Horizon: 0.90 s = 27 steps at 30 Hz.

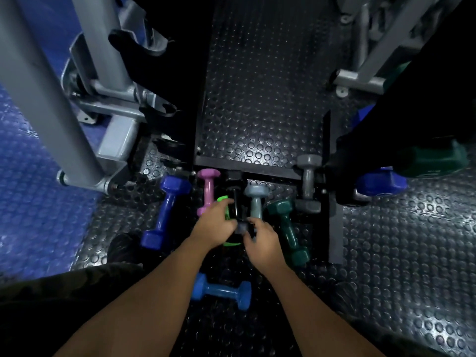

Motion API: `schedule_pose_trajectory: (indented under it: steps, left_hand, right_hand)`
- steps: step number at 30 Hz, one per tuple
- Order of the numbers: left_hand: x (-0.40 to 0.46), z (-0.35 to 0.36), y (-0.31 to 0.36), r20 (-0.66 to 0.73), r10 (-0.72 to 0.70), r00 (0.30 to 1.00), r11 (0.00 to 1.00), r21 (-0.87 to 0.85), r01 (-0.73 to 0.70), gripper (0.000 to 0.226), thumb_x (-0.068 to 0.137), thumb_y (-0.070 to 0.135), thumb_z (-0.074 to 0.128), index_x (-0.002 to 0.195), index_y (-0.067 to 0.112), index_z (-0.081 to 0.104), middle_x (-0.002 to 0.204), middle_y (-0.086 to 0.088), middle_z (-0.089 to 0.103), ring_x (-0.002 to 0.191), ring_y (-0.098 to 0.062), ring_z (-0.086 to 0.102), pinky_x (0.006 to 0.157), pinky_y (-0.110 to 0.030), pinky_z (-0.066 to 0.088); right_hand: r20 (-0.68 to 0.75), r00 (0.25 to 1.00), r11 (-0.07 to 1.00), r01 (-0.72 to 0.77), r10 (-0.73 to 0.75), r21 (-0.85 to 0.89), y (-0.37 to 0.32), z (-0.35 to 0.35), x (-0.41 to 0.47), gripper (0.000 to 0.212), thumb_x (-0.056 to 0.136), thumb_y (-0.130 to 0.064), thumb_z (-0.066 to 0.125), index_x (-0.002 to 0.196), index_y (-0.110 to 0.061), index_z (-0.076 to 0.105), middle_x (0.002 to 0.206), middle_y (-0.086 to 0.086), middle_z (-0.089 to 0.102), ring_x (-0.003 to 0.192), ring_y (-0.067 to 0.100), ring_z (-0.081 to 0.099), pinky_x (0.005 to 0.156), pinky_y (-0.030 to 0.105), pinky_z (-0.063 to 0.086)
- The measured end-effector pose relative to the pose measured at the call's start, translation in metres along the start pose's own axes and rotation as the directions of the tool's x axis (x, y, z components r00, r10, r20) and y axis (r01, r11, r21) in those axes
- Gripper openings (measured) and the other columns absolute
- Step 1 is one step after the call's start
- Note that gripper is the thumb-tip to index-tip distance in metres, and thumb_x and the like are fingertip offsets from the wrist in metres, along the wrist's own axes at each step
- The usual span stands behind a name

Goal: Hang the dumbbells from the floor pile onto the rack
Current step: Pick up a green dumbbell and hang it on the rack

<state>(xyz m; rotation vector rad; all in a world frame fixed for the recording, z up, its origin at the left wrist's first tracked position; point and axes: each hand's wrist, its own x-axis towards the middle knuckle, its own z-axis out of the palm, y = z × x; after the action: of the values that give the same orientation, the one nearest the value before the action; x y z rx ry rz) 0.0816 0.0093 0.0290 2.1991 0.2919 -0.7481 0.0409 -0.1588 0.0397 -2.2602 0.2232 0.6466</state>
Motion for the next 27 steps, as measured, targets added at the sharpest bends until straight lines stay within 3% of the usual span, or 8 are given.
schedule_pose_trajectory:
  steps: [4, 7, 8, 12, 15, 21, 27]
  left_hand:
    - [0.045, -0.02, 0.018, -0.126, 0.211, 0.969, 0.942, 0.29, -0.167, 0.061, 0.095, 0.03, 0.06, 0.153, 0.024, 0.044, 0.149, -0.011, 0.049, 0.127, -0.037, 0.059, 0.106, -0.049, 0.051]
    - [0.077, -0.025, 0.026, -0.053, 0.25, 0.967, 0.867, 0.457, -0.199, 0.068, 0.103, 0.04, 0.057, 0.162, 0.027, 0.028, 0.164, -0.016, 0.028, 0.14, -0.043, 0.047, 0.112, -0.053, 0.046]
    - [0.087, -0.025, 0.028, -0.005, 0.228, 0.974, 0.855, 0.48, -0.198, 0.071, 0.104, 0.041, 0.057, 0.164, 0.027, 0.022, 0.169, -0.016, 0.021, 0.145, -0.043, 0.041, 0.115, -0.055, 0.043]
    - [0.116, -0.022, 0.033, 0.097, 0.154, 0.983, 0.847, 0.5, -0.182, 0.076, 0.104, 0.04, 0.058, 0.166, 0.024, 0.017, 0.167, -0.019, 0.025, 0.148, -0.043, 0.037, 0.118, -0.056, 0.039]
    - [0.125, -0.021, 0.03, 0.09, 0.103, 0.991, 0.86, 0.491, -0.134, 0.077, 0.102, 0.04, 0.062, 0.165, 0.023, 0.021, 0.159, -0.022, 0.034, 0.143, -0.045, 0.043, 0.117, -0.057, 0.04]
    - [0.13, -0.026, 0.027, 0.055, 0.12, 0.991, 0.91, 0.394, -0.132, 0.063, 0.095, 0.033, 0.075, 0.148, 0.016, 0.046, 0.142, -0.019, 0.053, 0.133, -0.039, 0.053, 0.114, -0.048, 0.043]
    - [0.096, -0.045, 0.024, -0.03, 0.133, 0.991, 0.913, 0.392, -0.11, 0.062, 0.093, 0.033, 0.077, 0.146, 0.021, 0.049, 0.138, -0.016, 0.055, 0.126, -0.037, 0.057, 0.107, -0.046, 0.048]
  right_hand:
    - [-0.036, 0.999, 1.0, -0.008, 0.009, 0.007, 0.0, 0.006, -0.003, 0.044, 0.106, -0.03, 0.057, 0.148, -0.02, 0.053, 0.138, 0.005, 0.057, 0.125, 0.019, 0.056, 0.105, 0.031, 0.049]
    - [-0.051, 0.998, 0.997, -0.038, 0.041, 0.064, -0.003, 0.012, -0.005, 0.046, 0.107, -0.032, 0.055, 0.152, -0.022, 0.049, 0.143, 0.005, 0.051, 0.109, 0.013, 0.06, 0.086, 0.007, 0.045]
    - [-0.05, 0.997, 0.994, -0.055, 0.06, 0.091, -0.005, 0.015, -0.004, 0.049, 0.106, -0.035, 0.057, 0.153, -0.022, 0.048, 0.147, 0.005, 0.048, 0.11, 0.012, 0.06, 0.084, 0.006, 0.042]
    - [-0.029, 0.993, 0.989, -0.114, 0.117, 0.099, -0.013, 0.028, 0.0, 0.086, 0.087, -0.063, 0.073, 0.157, -0.025, 0.039, 0.155, 0.003, 0.039, 0.135, 0.023, 0.051, 0.106, 0.034, 0.048]
    - [-0.003, 0.99, 0.99, -0.14, 0.14, -0.02, -0.013, 0.035, 0.006, 0.105, 0.077, -0.07, 0.079, 0.159, -0.023, 0.032, 0.155, 0.01, 0.04, 0.142, 0.032, 0.041, 0.11, 0.045, 0.046]
    - [0.018, 0.979, 0.974, -0.199, 0.203, -0.107, -0.016, 0.036, 0.014, 0.1, 0.077, -0.061, 0.084, 0.152, -0.018, 0.036, 0.142, 0.014, 0.05, 0.134, 0.033, 0.044, 0.104, 0.042, 0.048]
    - [-0.007, 0.981, 0.975, -0.194, 0.194, -0.113, -0.023, 0.048, 0.001, 0.09, 0.072, -0.055, 0.09, 0.14, -0.021, 0.041, 0.135, 0.009, 0.05, 0.129, 0.03, 0.048, 0.102, 0.044, 0.054]
